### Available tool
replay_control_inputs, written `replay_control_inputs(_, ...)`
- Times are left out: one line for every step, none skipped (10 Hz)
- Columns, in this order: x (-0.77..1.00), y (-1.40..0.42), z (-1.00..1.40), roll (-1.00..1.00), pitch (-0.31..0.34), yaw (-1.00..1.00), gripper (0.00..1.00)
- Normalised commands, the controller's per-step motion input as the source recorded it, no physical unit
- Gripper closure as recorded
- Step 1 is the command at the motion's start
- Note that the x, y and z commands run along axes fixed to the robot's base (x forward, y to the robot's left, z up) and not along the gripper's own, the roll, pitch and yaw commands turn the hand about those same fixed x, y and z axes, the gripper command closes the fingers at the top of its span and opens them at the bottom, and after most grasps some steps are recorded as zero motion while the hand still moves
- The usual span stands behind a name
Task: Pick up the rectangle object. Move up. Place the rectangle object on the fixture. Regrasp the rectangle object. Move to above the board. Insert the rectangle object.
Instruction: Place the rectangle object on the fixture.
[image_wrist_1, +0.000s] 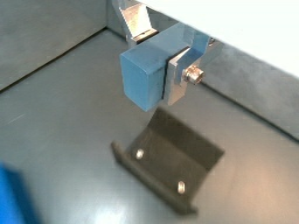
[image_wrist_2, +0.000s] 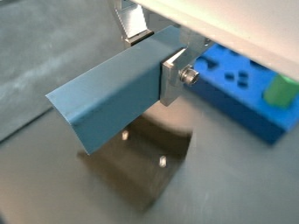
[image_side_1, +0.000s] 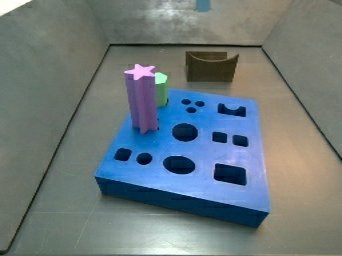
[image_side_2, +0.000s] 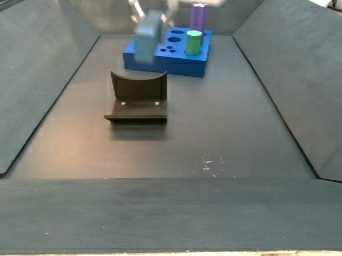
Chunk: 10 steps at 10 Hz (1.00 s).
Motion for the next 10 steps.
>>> replay_control_inputs(0.44, -0.16, 0.08, -1.0, 0.104, 0.13, 1.0)
replay_control_inputs(0.37, -0.09, 0.03, -1.0, 0.114, 0.11, 1.0)
replay_control_inputs(0.32, -0.05, 0.03, -1.0, 0.126, 0.1, 1.0)
replay_control_inputs(0.23, 0.0, 0.02, -1.0, 0.146, 0.08, 1.0)
replay_control_inputs(0.15, 0.02, 0.0, -1.0, 0.16, 0.07, 1.0)
replay_control_inputs(0.07, 0.03, 0.0, -1.0, 0.174, 0.04, 1.0)
replay_control_inputs(0.05, 0.03, 0.0, -1.0, 0.176, 0.03, 1.0)
replay_control_inputs(0.07, 0.04, -0.02, -1.0, 0.188, 0.0, 1.0)
replay_control_inputs(0.07, 0.04, -0.02, -1.0, 0.2, -0.01, 1.0)
replay_control_inputs(0.09, 0.05, -0.02, -1.0, 0.233, -0.04, 1.0)
